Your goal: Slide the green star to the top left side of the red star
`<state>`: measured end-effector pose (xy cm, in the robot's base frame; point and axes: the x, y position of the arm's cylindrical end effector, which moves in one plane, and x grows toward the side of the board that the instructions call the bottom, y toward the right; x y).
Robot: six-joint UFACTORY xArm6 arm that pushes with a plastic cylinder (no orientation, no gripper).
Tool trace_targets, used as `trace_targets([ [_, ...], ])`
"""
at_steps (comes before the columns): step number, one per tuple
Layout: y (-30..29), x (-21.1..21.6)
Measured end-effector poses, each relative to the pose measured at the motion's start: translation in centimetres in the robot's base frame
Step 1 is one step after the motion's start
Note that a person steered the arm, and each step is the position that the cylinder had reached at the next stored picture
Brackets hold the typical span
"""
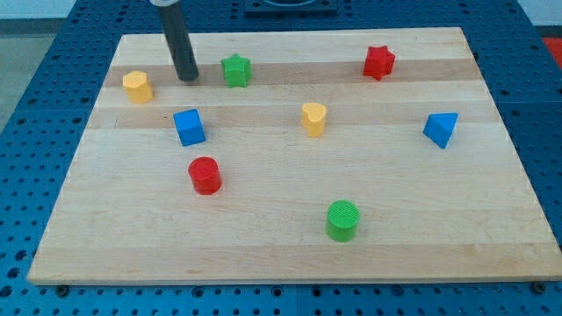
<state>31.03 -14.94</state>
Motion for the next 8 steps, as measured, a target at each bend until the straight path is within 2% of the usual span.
trace_targets([
  [4,5.9,-1.4],
  [8,13.1,-6.2],
])
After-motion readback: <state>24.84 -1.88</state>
